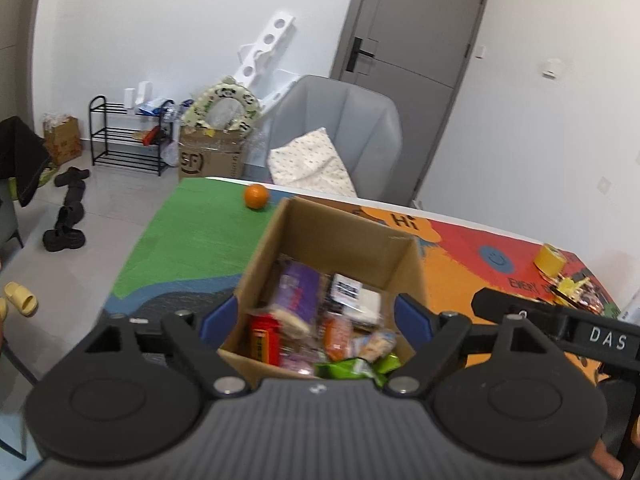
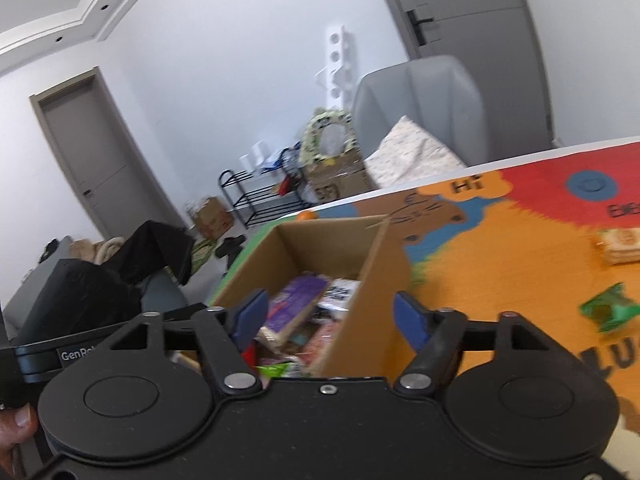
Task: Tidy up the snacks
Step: 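Withdraw both tools from the box toward the last green candy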
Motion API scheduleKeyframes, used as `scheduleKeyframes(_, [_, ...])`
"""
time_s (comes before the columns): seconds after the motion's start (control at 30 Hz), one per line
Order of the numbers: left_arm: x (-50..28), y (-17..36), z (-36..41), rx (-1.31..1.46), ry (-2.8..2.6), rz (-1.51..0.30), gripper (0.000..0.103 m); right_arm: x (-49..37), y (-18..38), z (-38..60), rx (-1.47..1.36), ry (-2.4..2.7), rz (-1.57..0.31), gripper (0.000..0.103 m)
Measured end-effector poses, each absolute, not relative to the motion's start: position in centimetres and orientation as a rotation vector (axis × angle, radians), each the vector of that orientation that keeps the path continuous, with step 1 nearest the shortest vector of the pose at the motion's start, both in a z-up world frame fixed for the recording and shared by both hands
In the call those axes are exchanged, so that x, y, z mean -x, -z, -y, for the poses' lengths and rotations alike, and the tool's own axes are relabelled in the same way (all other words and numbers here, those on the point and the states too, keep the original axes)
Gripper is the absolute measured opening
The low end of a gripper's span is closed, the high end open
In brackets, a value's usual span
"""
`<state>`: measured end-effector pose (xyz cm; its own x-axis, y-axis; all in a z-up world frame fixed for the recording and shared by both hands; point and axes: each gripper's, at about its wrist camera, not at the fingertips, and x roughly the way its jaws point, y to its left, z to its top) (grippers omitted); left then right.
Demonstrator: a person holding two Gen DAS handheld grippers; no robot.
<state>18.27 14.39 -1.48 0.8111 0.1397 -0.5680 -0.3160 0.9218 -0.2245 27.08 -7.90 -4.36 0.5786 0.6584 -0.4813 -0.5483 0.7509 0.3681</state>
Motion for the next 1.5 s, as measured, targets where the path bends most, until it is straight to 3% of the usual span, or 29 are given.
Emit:
scheduleKeyframes(0.53, [-21.5, 2.1, -7.2, 0.281, -0.131, -0.598, 0.088, -28.6, 6.0, 16.7, -0.212, -0.506, -0.632, 0.095])
scheduleKeyframes(1.5, [-28.6, 5.5, 3.8, 0.241, 0.045, -0.643, 0.088, -32.0, 10.0, 27.7, -0.3, -0.264, -0.65, 0.095])
